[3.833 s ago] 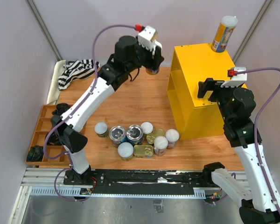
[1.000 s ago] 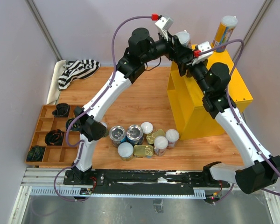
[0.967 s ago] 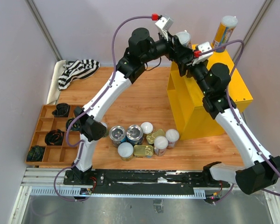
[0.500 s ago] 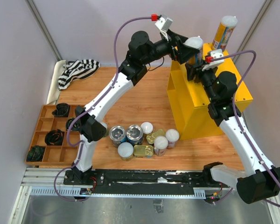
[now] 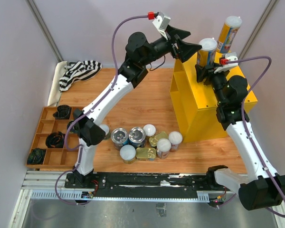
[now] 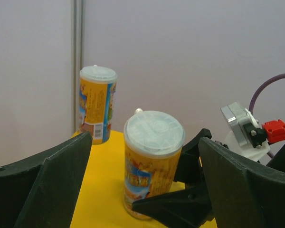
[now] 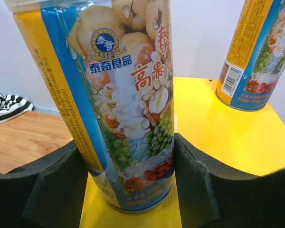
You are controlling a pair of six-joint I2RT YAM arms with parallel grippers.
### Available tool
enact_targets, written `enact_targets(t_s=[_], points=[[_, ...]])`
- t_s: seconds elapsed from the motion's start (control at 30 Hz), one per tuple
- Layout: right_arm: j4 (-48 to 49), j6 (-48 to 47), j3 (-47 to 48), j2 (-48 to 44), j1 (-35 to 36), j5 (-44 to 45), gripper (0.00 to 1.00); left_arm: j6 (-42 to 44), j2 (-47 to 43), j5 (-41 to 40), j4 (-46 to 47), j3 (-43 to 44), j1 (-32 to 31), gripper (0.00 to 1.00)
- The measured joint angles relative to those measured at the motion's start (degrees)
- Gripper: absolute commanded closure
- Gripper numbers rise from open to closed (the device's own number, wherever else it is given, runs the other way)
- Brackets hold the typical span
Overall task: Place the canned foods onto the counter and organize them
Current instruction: Place the canned food on the counter.
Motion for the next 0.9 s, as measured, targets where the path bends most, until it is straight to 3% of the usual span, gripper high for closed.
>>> enact_targets(t_s=[0.17, 0.3, 0.43, 0.53, 0.57, 0.77, 0.9], points=[[-1.1, 1.8, 0.7, 0.5, -1.5, -2.0, 0.99, 2.4, -6.8, -2.8, 1.5, -11.2, 0.9, 0.0], [-1.9, 2.3, 1.8, 1.6, -3.0, -4.9, 0.87, 2.9, -13.7, -5.0, 5.6, -22.9, 3.0, 0.0], [-1.6, 2.8, 2.1, 2.2, -5.5, -10.7, 0.6, 3.1, -17.6, -7.2, 9.1, -30.1, 4.9, 0.0], [-1.4, 3.0, 2.6, 3.1, -7.1, -14.8, 0.09, 4.3, -19.5, -9.3, 10.6, -34.6, 5.1, 0.0], [-1.2, 2.9, 2.7, 3.2, -7.3, -15.5, 0.0, 4.7, -20.1, -10.0, 11.0, -36.3, 5.0, 0.0], [-6.7, 1.1, 2.8, 3.8, -7.3, -17.0, 0.02, 7.7, -22.8, -13.6, 11.8, -43.7, 5.0, 0.0], [-11.6, 1.6, 3.8, 1.8, -7.3, -12.9, 0.01, 8.6, -24.5, -14.3, 12.1, -47.5, 5.7, 0.0]])
